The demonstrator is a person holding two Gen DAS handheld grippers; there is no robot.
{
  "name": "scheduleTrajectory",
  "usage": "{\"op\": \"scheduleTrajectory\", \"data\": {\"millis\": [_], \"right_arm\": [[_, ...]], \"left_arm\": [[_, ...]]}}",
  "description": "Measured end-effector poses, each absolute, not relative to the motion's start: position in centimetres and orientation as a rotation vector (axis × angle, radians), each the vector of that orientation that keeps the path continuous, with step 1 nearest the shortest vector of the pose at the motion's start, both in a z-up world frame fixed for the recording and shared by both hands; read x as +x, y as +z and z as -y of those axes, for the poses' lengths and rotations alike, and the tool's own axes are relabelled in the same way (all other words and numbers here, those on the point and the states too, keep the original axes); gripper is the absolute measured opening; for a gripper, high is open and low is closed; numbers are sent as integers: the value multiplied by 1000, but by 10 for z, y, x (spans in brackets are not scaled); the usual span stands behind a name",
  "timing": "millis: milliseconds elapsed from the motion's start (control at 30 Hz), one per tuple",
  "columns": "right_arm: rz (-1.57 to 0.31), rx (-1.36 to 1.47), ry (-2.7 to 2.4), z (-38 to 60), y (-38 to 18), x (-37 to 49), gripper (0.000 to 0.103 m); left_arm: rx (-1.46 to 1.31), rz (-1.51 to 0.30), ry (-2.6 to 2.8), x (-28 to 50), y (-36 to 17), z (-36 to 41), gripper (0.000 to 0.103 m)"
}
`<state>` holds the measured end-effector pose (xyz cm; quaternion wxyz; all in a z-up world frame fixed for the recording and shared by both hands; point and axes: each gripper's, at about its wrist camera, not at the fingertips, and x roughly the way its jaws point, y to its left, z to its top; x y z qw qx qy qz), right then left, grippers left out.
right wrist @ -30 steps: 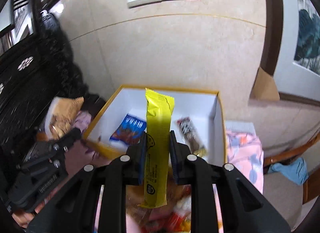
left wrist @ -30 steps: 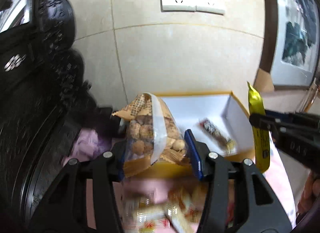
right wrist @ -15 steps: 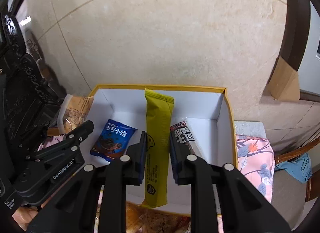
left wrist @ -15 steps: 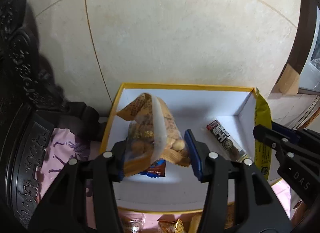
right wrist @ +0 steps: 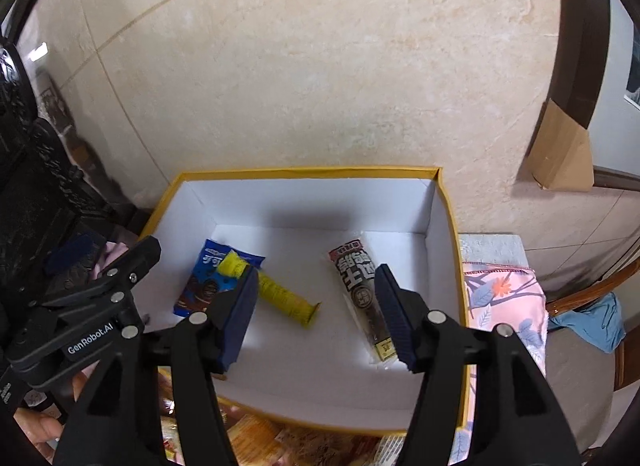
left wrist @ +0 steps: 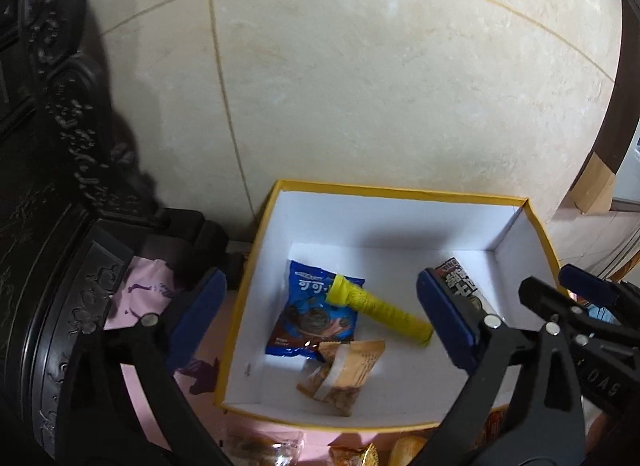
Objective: Organize snacks
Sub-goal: 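Drop the yellow bar and peanut bag into the yellow box, opening both tools, then return both tools over the pile toward the green bag and white candy bag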
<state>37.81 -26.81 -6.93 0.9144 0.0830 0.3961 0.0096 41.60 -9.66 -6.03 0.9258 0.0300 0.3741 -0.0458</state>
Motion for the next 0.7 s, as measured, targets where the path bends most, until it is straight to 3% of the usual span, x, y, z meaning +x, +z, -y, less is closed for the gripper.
{"op": "scheduleTrajectory", "data": {"millis": [367, 700], "right_arm": [[-764, 161, 68, 259, -45, 309, 61], [-801, 180, 71, 255, -66, 232, 61]], "left_arm": [[15, -748, -62, 349, -47, 63, 98], [13, -805, -75, 271, -72, 40, 98]]}}
